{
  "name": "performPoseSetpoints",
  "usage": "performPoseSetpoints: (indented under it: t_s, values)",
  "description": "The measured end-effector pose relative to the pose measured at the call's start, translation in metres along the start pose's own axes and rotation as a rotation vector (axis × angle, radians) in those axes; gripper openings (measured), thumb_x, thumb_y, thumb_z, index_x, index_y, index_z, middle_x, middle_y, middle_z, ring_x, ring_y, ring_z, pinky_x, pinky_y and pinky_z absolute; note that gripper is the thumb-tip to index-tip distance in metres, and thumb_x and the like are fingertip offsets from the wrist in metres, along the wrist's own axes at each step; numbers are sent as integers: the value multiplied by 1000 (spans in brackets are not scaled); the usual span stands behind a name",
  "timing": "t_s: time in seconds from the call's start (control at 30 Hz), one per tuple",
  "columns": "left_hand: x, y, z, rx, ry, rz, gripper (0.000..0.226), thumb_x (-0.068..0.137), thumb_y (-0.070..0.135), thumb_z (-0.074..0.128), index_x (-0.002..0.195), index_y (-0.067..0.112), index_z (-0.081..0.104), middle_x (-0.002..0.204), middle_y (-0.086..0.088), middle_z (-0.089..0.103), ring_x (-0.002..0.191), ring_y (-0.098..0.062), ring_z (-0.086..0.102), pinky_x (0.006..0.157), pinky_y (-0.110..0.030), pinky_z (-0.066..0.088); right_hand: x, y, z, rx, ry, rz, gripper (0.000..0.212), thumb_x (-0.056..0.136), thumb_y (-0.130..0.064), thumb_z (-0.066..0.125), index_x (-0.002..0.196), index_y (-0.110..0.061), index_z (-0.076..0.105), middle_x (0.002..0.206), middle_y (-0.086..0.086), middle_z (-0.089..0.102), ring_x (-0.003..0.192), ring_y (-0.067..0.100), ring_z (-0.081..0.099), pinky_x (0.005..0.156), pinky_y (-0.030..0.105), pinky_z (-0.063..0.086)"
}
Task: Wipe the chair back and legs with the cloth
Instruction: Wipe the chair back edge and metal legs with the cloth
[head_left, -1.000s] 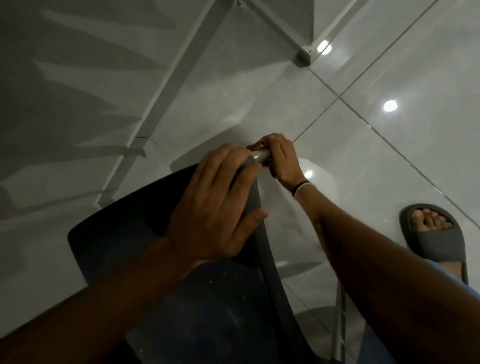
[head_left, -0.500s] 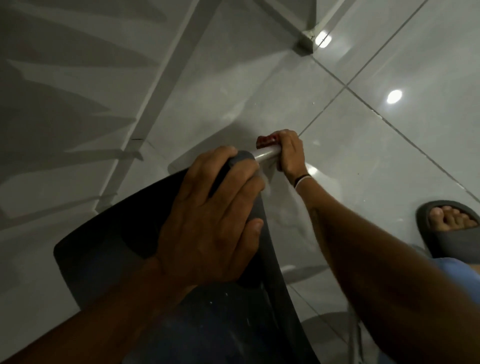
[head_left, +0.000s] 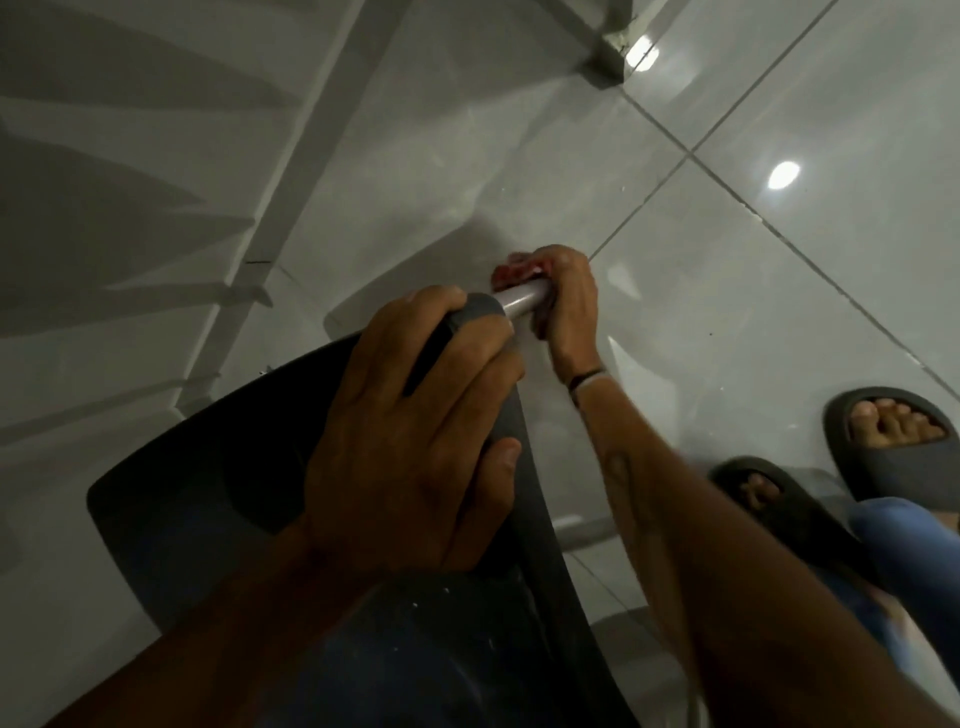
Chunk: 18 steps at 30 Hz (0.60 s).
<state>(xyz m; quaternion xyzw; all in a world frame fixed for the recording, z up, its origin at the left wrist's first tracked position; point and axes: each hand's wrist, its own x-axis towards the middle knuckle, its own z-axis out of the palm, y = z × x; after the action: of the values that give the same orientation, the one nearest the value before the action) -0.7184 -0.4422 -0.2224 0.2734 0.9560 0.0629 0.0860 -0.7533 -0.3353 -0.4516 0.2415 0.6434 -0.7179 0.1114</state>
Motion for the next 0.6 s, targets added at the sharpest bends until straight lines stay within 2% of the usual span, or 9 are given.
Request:
performPoseSetpoints:
  t_s: [0.07,0.1,0.2,0.27,0.3,0.37,0.47,0.53,0.6]
  values:
    - [-3,0,1,-5,16,3,52,104,34,36,125,0,69,137,-22,72,142,-43,50,115,-61,46,35,16,-5,50,23,250,32,109,8,40,98,6,70,93,17,69,91,5,74,89,24,58]
    - [-3,-1,2,-9,33,10,51,104,34,37,125,0,69,136,-22,72,142,-43,51,115,-61,46,47,19,-8,73,10,355,28,108,8,39,97,4,65,89,20,63,76,9,73,73,19,60]
    - [-2,-1,2,-27,51,22,51,102,32,42,123,-3,73,135,-23,73,139,-46,54,111,-64,49,51,5,-12,125,-122,511,22,103,-6,46,95,1,65,89,24,63,54,12,65,45,18,49]
    - [-2,0,-1,-16,46,20,51,100,30,44,122,-5,75,135,-25,73,138,-47,55,110,-66,50,22,-18,-6,124,-128,455,31,104,-19,48,104,-1,74,103,20,78,70,16,77,60,30,60]
    - [-1,0,-4,-6,32,22,51,99,29,45,122,-5,75,135,-25,73,138,-47,56,111,-66,50,0,-32,-3,160,-126,346,36,106,-22,47,109,-1,77,112,19,81,90,23,81,80,39,66]
    - [1,2,-7,25,-3,15,51,98,30,46,123,-4,75,136,-24,73,138,-48,59,114,-64,49,-40,-47,5,184,-128,96,37,113,-23,43,117,-11,78,123,6,79,119,22,75,107,33,58]
    - [3,3,-6,26,1,9,52,99,30,43,122,-4,75,135,-24,74,135,-50,61,113,-64,50,-44,-37,11,144,-59,2,40,115,-23,37,111,-36,75,118,-6,72,120,15,67,114,32,51]
    - [1,1,-1,7,24,12,53,101,31,41,122,-4,75,135,-24,74,134,-50,61,110,-65,50,-12,-13,4,77,11,122,40,112,-19,39,104,-24,77,114,3,72,118,21,67,118,44,50]
    - [-2,0,2,3,37,15,53,102,32,41,122,-4,74,135,-24,74,136,-49,59,110,-65,50,25,14,-3,6,21,280,33,102,-19,46,94,-2,72,103,18,70,100,27,69,97,39,59]
